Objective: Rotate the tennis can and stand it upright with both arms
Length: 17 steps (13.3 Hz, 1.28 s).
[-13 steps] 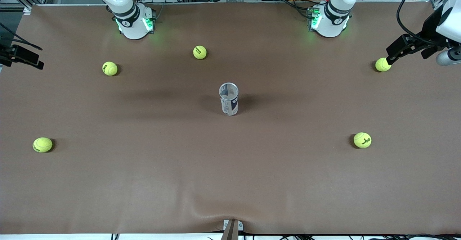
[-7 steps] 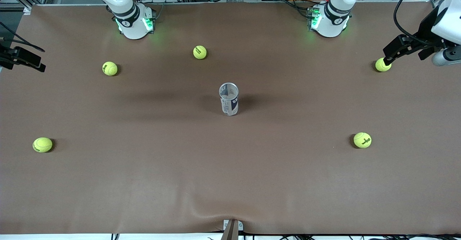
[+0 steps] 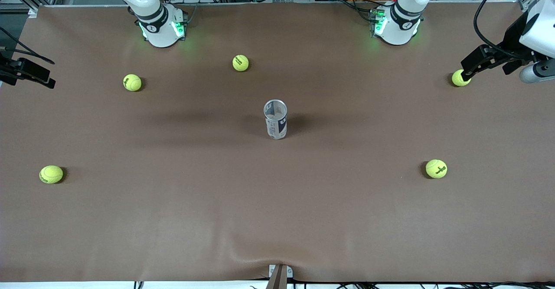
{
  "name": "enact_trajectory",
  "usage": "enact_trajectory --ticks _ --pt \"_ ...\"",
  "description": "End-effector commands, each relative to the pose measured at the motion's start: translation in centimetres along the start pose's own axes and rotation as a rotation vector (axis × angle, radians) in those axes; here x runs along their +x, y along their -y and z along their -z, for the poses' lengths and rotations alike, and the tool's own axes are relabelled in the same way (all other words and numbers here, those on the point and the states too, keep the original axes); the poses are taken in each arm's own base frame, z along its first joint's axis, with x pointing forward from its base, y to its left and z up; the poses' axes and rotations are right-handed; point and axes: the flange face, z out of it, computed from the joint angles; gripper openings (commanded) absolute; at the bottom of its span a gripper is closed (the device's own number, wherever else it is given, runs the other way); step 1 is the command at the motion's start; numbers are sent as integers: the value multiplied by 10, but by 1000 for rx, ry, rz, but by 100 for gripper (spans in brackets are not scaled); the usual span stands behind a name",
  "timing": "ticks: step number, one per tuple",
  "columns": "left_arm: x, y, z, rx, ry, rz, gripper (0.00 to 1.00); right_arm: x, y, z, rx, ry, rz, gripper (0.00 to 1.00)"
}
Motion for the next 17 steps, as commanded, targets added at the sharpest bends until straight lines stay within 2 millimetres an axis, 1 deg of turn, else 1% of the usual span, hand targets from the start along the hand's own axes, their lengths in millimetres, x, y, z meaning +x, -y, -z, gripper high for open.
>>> enact_trajectory --ticks 1,3,4,7,12,14,15,17 --pt "-3 3 1 -18 -3 -13 100 -6 3 1 8 -9 -11 100" --pt "-4 2 3 -19 -6 -16 100 -6 4 0 7 -4 -10 100" --pt "-10 4 3 -18 -6 -16 100 -7 4 0 7 -3 -8 100" --pt "-28 10 -5 -29 -51 -13 100 -7 4 -1 7 2 -10 100" --pt "-27 18 -5 -40 -41 -16 100 -7 3 -1 7 2 -10 100" --pt "-27 18 -4 -44 -35 -24 100 -7 3 -1 7 2 -11 100" --pt "-25 22 1 -48 -44 -39 100 -7 3 -1 7 4 -10 100" --pt "-26 26 2 -59 -21 -46 100 -7 3 -1 7 2 -10 100"
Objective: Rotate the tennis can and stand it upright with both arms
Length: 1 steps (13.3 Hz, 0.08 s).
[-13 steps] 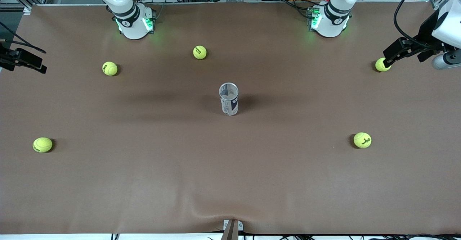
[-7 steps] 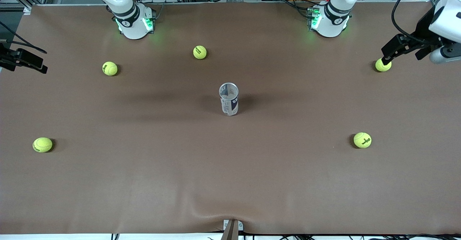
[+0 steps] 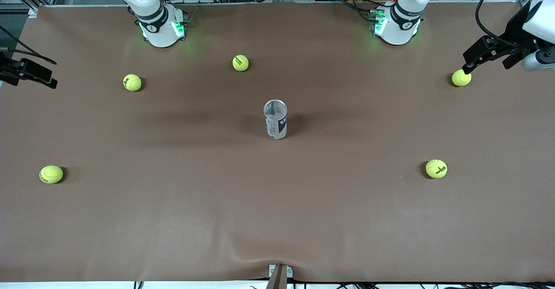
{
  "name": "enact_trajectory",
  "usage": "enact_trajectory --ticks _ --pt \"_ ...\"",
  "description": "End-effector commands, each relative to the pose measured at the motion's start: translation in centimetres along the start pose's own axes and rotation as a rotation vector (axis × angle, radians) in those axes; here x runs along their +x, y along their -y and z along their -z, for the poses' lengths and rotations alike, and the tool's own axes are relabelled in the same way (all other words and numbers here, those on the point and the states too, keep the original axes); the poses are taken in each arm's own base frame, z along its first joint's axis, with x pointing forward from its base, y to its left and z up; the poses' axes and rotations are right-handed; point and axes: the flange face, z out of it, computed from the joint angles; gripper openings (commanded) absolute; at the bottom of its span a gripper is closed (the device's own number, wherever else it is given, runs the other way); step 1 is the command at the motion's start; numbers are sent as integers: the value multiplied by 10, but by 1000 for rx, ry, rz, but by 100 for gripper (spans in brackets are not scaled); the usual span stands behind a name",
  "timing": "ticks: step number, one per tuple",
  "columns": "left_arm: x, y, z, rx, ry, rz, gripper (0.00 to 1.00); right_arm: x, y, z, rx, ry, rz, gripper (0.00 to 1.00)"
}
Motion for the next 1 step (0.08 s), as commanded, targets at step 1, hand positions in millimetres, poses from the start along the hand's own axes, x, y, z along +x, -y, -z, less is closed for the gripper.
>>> enact_trajectory --ticks 1 --pt "-5 8 8 -26 10 -10 100 -7 2 1 8 -1 -13 100"
